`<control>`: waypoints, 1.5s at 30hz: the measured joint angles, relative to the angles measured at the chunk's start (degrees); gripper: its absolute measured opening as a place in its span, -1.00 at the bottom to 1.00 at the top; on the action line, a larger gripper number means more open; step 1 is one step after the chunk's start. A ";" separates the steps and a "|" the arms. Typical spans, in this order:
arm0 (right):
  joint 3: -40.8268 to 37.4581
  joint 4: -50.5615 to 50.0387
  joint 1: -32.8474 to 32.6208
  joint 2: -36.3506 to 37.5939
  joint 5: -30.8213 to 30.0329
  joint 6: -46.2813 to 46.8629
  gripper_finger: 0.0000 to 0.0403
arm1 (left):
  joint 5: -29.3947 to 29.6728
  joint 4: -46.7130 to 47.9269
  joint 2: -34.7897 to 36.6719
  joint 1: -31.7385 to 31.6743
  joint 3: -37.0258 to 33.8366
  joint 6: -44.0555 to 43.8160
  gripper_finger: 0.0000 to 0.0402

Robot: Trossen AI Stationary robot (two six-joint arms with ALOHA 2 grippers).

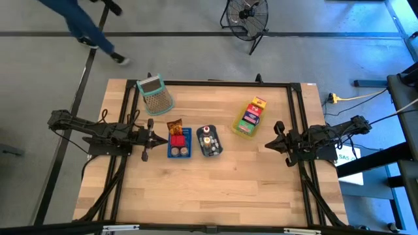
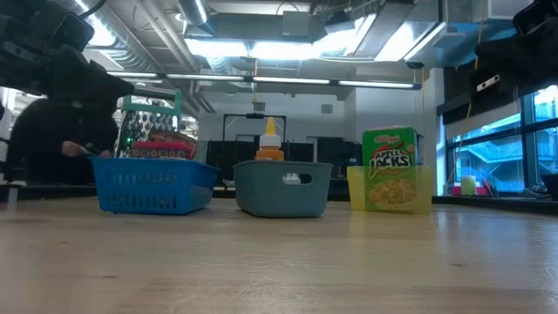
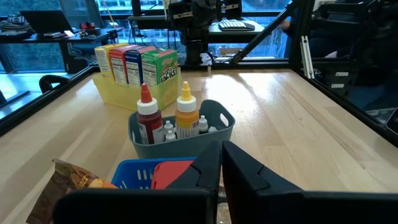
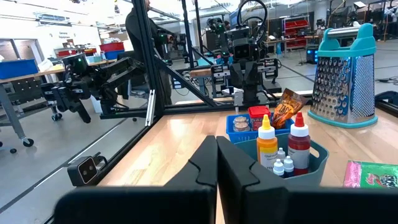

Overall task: Pick & Place Kitchen Items
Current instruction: Return to Home Position

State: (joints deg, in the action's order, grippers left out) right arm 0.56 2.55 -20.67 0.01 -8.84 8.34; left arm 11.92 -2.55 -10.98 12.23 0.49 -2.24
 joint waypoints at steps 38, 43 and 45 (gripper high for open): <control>0.00 0.00 0.00 0.00 -0.01 0.00 -1.00 | 0.00 -0.02 0.00 -0.01 0.01 0.00 -0.96; 0.00 -0.02 0.00 0.00 -0.01 0.00 -1.00 | 0.00 0.00 -0.02 0.00 0.00 0.00 -0.94; 0.00 0.00 0.00 0.00 -0.02 0.00 -1.00 | 0.00 0.00 -0.02 -0.02 0.00 0.00 -0.94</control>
State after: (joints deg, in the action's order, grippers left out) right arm 0.56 2.55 -20.67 0.01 -8.86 8.34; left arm 11.92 -2.55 -11.00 12.21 0.49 -2.24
